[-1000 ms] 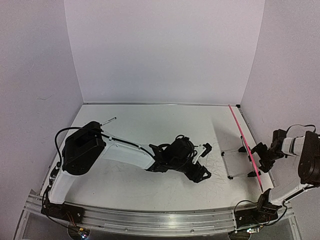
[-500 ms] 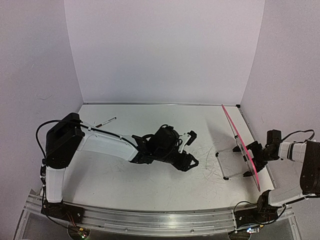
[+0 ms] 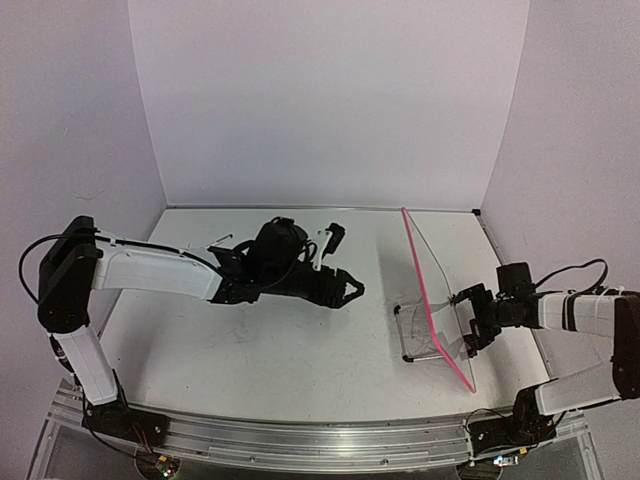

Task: Write a sentence on the whiteboard
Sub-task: Move the whiteboard stand to the center of the board.

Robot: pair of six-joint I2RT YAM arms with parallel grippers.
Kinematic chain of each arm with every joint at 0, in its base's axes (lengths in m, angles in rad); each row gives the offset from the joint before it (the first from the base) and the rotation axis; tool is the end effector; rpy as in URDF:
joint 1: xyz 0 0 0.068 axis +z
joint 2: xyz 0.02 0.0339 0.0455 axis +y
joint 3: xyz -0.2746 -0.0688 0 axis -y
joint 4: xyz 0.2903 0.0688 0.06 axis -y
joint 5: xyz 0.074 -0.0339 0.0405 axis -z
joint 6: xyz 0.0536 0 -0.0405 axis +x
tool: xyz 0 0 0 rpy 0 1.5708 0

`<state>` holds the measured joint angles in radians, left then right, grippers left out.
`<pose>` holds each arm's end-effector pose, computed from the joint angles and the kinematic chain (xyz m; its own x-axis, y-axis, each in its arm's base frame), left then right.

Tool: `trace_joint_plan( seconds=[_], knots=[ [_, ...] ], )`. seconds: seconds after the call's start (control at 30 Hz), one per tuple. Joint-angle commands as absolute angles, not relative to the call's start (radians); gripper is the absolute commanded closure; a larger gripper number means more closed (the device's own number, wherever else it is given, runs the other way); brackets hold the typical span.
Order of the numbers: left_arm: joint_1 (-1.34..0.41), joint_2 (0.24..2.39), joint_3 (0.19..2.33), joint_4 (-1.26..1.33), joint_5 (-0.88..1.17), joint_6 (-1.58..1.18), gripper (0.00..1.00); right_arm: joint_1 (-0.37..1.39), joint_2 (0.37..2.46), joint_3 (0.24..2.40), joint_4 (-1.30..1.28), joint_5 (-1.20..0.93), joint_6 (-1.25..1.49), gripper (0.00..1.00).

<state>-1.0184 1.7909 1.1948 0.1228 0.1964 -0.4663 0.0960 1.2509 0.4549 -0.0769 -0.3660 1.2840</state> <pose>0.2359 -0.4026 0.2105 -0.6300 0.1817 -0.7551 0.7196 0.5021 -0.4796 0.2563 0.0440 0.1137 -0.5212 0.8496 0.0812 0.6414 0.3271 0.6939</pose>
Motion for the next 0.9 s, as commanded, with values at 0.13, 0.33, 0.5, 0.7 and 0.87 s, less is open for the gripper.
trace_joint_plan(
  seconds=[0.13, 0.33, 0.5, 0.7, 0.87],
  knots=[
    [-0.961, 1.544, 1.135, 0.143, 0.185, -0.58, 0.18, 0.385, 1.402, 0.588, 0.046, -0.33, 1.536, 0.02],
    [-0.931, 1.427, 1.07, 0.125, 0.105, -0.631, 0.12, 0.485, 1.528, 0.705, 0.071, -0.346, 1.495, 0.02],
    [-0.928, 1.4, 1.114, 0.075, 0.101, -0.612, 0.06, 0.485, 1.528, 0.791, -0.045, -0.314, 1.174, 0.03],
    [-0.928, 1.477, 1.235, 0.006, 0.142, -0.6, 0.03, 0.469, 1.451, 0.9, -0.315, -0.167, 0.59, 0.02],
    [-0.928, 1.55, 1.312, -0.048, 0.168, -0.601, 0.07, 0.264, 1.427, 0.82, -0.427, -0.317, 0.408, 0.19]
  ],
)
